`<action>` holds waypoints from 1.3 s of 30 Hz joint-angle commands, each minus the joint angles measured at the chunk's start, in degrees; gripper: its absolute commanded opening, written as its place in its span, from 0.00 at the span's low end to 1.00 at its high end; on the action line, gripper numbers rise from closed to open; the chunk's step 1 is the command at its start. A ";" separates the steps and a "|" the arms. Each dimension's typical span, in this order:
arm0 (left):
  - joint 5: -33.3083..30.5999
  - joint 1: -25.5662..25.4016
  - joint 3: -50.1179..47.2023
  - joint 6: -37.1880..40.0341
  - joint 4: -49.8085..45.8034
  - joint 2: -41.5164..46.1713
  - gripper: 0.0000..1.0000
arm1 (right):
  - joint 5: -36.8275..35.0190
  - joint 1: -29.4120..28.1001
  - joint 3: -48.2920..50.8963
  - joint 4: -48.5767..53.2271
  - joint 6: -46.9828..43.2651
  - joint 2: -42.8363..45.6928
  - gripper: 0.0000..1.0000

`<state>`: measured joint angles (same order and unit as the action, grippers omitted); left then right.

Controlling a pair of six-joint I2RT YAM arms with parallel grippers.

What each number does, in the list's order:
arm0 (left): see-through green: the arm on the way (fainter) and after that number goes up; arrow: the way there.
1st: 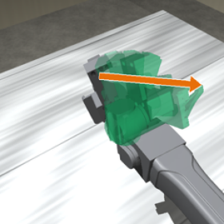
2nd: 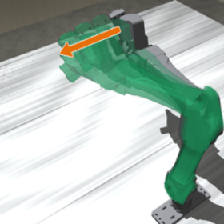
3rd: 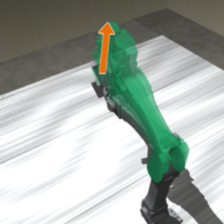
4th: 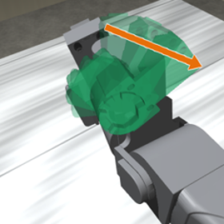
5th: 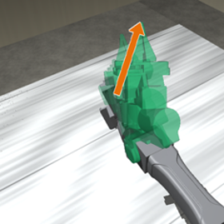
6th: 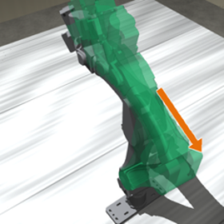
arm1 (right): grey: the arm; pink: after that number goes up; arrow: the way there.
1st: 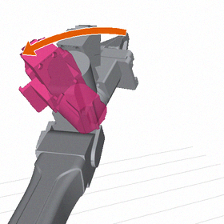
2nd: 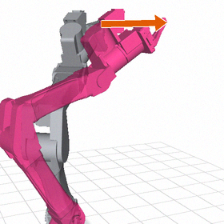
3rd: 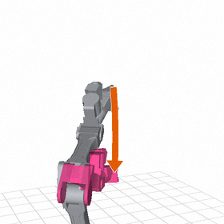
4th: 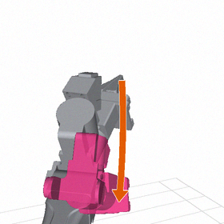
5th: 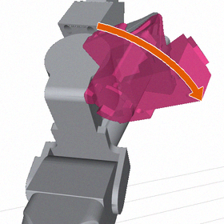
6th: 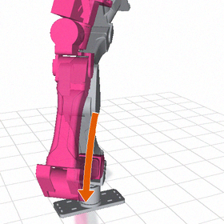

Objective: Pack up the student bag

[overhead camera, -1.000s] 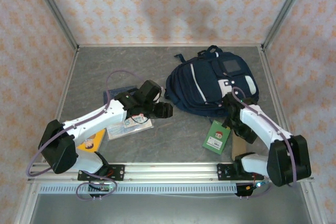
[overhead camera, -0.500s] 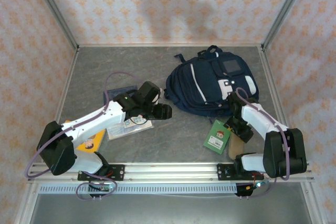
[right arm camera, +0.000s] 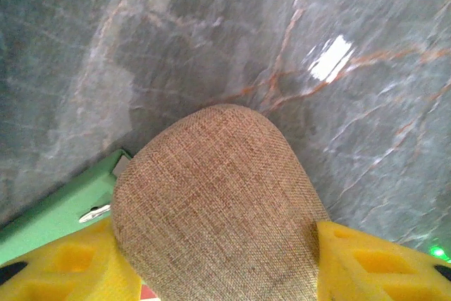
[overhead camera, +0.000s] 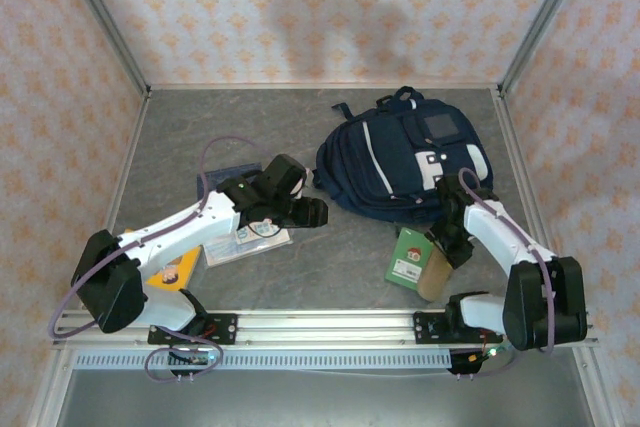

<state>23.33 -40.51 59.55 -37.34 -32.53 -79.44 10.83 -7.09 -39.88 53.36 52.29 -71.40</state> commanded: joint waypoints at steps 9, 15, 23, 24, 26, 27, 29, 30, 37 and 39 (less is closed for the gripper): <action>0.78 0.46 4.81 2.81 -2.85 -2.06 0.60 | 9.24 -2.31 -0.64 -6.70 6.62 2.49 0.17; 3.33 0.46 7.84 4.74 -3.39 -3.76 0.60 | 9.69 -2.70 -0.95 -4.02 5.29 7.09 0.05; 4.73 0.35 11.86 10.77 -6.35 -5.10 0.60 | 8.64 -5.29 -4.11 -1.86 1.65 9.71 0.00; 4.62 0.30 12.22 11.65 -6.79 -5.26 0.60 | 9.00 -5.52 -4.55 -1.94 1.21 9.71 0.00; 3.72 0.26 13.04 13.09 -8.07 -5.63 0.60 | 9.04 -5.71 -5.44 -1.82 0.52 9.45 0.00; 3.40 0.26 13.29 13.55 -8.56 -5.80 0.60 | 9.18 -5.81 -5.69 -1.90 0.14 9.28 0.00; 3.08 0.26 13.40 13.88 -9.08 -6.02 0.60 | 9.36 -5.81 -6.21 -1.70 -1.28 8.72 0.00; 3.04 0.26 13.25 13.81 -9.06 -5.99 0.60 | 9.39 -5.82 -6.46 -1.31 -2.58 8.29 0.11; 2.52 0.26 9.79 11.03 -6.27 -4.72 0.61 | 8.08 -6.91 -4.88 5.03 -4.87 7.29 0.77; 2.46 0.26 9.19 10.59 -5.86 -4.59 0.61 | 9.60 -7.03 -1.70 3.80 -1.21 9.42 0.84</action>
<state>26.70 -40.47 69.95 -26.06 -38.92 -84.79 20.64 -13.76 -44.49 53.45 48.82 -64.05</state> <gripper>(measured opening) 0.609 0.824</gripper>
